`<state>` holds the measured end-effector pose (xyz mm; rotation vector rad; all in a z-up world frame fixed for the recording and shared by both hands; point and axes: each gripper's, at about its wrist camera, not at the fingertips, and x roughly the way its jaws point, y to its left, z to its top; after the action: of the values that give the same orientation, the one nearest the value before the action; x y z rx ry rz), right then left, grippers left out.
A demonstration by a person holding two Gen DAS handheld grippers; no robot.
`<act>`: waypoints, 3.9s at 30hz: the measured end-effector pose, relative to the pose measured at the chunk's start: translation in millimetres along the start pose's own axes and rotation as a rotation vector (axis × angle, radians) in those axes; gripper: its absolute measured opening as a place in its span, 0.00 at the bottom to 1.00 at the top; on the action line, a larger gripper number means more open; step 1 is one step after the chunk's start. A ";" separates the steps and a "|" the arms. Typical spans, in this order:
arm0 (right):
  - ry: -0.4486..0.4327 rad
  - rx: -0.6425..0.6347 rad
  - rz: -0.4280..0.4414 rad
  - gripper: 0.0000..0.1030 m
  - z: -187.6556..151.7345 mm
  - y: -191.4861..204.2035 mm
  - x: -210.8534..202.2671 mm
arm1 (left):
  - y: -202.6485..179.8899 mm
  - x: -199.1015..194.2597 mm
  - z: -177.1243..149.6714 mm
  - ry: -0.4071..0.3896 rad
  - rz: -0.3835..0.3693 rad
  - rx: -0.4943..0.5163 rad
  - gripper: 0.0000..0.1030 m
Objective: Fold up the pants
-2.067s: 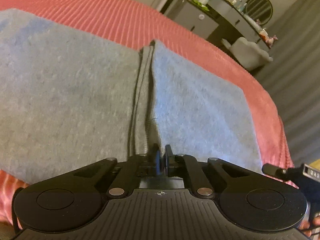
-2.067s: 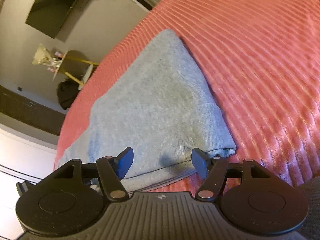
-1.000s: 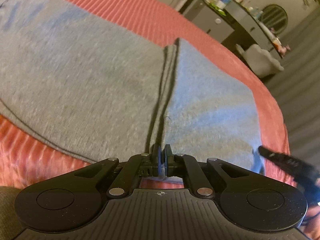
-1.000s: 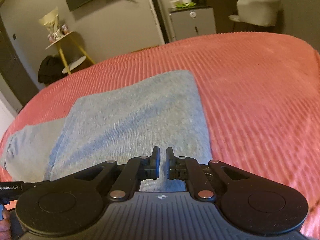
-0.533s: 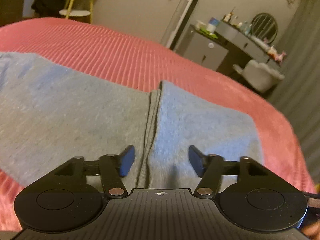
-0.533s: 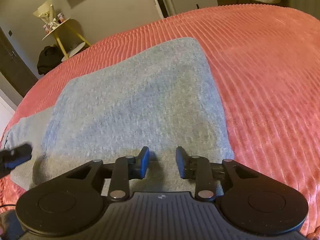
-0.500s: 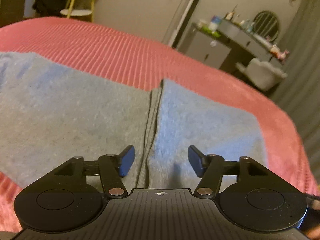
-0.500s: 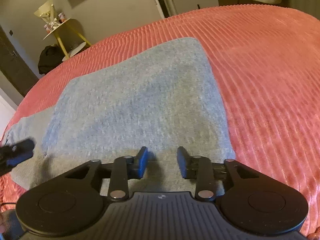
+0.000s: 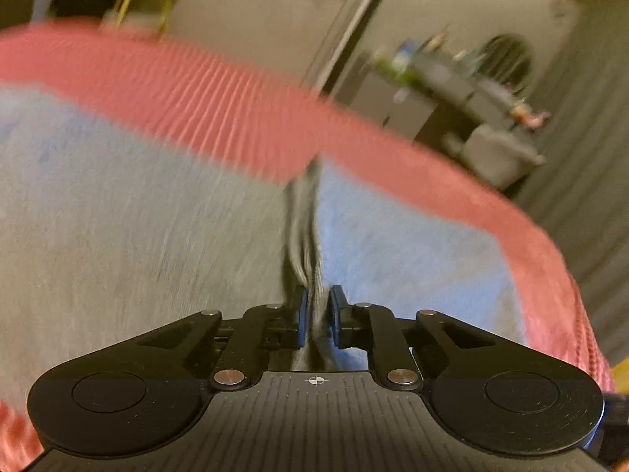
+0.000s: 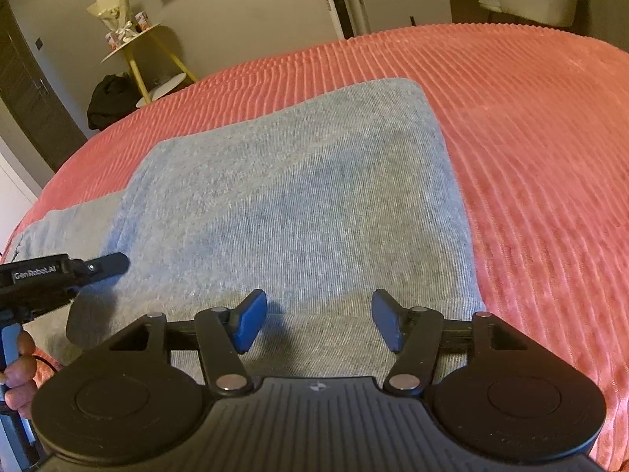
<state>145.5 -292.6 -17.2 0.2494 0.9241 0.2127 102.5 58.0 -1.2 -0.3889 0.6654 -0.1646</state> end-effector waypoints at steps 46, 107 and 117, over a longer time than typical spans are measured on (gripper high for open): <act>-0.033 0.063 0.061 0.67 -1.9 -9.5 -8.1 | 62.5 -18.0 -10.6 0.164 0.040 -0.410 0.42; -0.014 0.016 0.068 0.84 1.3 -1.3 3.8 | 257.7 -79.5 24.2 -0.277 0.283 -0.747 0.26; -0.046 0.091 0.120 0.84 3.3 -13.6 -5.4 | 84.7 -108.9 80.7 -0.411 0.248 -0.129 0.20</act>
<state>146.0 -307.5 -15.3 0.3932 0.8752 0.2743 70.8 189.0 84.6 -0.4448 0.3144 0.1924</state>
